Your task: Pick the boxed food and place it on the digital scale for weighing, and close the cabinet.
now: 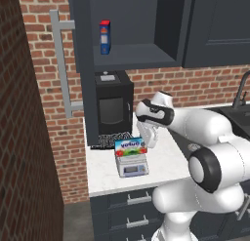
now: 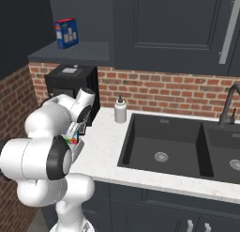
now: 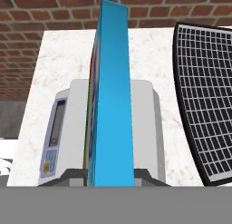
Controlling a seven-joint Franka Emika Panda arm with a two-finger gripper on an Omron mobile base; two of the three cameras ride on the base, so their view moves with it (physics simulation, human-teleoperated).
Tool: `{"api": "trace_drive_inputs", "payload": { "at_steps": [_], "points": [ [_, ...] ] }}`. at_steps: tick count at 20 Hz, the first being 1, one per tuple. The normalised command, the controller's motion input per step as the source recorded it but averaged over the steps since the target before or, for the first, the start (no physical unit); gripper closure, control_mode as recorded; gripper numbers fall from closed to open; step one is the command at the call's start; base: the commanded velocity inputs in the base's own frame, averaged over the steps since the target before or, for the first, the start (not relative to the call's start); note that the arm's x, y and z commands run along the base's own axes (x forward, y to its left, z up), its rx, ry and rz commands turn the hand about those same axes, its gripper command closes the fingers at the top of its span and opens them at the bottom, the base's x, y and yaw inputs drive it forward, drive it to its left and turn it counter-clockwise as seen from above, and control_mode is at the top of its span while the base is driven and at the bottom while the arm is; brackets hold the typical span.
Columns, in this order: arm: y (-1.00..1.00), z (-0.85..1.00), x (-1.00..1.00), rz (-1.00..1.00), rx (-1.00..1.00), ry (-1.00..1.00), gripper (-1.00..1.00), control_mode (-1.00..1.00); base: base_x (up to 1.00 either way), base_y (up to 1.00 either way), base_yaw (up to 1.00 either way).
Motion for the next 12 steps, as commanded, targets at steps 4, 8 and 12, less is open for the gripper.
{"api": "trace_drive_inputs", "payload": {
  "at_steps": [4, 8, 12],
  "points": [
    [0.04, -0.13, -0.04, 0.0, 0.0, -0.02, 1.0, -1.0, 0.0, 0.0, 0.0],
    [0.07, -0.13, -0.01, 0.0, 0.0, 0.0, -1.0, -1.0, 0.0, 0.0, 0.0],
    [0.0, -0.05, 0.0, 0.0, 0.0, 0.0, -1.0, -1.0, 0.0, 0.0, 0.0]
  ]
}}
